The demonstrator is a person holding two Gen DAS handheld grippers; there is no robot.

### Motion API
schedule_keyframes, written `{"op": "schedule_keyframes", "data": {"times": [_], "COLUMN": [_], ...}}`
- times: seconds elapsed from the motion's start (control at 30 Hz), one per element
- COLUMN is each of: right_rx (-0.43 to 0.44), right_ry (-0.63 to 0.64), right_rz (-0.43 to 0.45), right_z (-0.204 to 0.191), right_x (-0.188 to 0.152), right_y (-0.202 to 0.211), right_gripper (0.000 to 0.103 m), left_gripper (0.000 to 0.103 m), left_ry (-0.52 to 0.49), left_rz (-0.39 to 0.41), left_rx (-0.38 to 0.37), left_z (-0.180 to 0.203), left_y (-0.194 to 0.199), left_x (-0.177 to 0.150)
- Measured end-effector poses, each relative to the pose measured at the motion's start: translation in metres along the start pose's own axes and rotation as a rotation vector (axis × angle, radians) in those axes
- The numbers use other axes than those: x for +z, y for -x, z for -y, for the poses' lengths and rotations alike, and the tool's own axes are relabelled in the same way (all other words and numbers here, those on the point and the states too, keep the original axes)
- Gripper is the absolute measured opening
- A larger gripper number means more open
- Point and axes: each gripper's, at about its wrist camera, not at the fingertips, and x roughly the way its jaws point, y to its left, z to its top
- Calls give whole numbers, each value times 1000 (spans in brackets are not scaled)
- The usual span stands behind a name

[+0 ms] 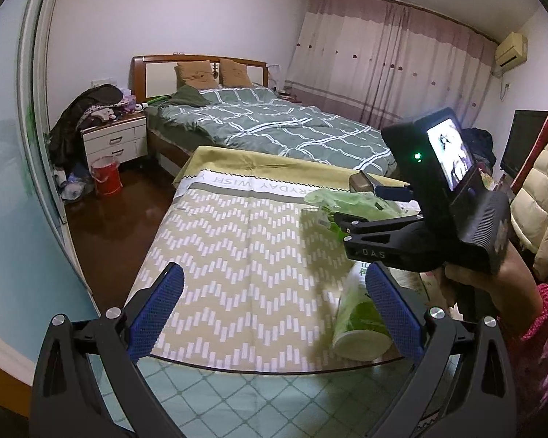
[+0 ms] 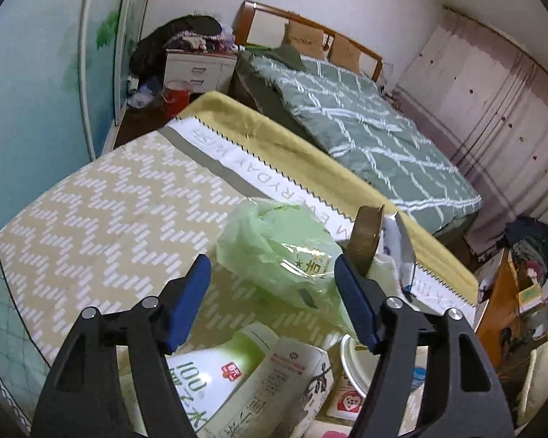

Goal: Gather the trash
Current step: 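Grasp the green plastic bag with the right gripper and lift it, then lower the green bag into the yellow bin and open the right gripper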

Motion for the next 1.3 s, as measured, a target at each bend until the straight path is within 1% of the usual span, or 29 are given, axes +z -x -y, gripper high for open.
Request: {"op": "schedule_keyframes", "data": {"times": [0.03,0.1,0.13,0.17,0.27,0.4,0.57,0.67,0.87,1.0,1.07,1.2,1.3], "right_rx": [14,49,55,57,63,79,136,139,146,102,72,-23,-98], "right_ry": [-12,-44,-55,-63,-94,-137,-191,-228,-310,-375,-407,-490,-567], "right_rz": [-9,-22,-20,-18,28,90,188,231,308,361,370,364,340], "right_z": [2,9,11,13,21,30,43,50,71,91,103,132,157], "right_x": [-1,-1,-1,-1,-2,-1,-5,-12,-39,-68,-81,-117,-148], "right_y": [-3,-7,-8,-7,5,26,64,86,130,161,170,184,188], "right_gripper": [60,47,38,18,11,8,7,7,7,7,7,7,7], "left_gripper": [98,98,98,98,98,98,98,98,98,98,98,98,98], "left_ry": [1,2,1,1,1,1,-14,-30,-50,-69,-79,-107,-135], "left_rz": [-2,-5,-7,-9,-12,-14,-15,-15,-32,-38,-41,-50,-56], "left_rx": [-2,-6,-8,-10,-12,-15,-27,-35,-56,-73,-84,-105,-116], "left_z": [-1,-1,-1,0,1,2,10,17,31,44,53,68,82], "left_y": [-1,-1,-1,-2,-3,-4,-2,-2,-7,-8,-9,-11,-12], "left_x": [0,-1,-2,-2,-2,-2,-2,-3,-7,-9,-10,-13,-14]}}
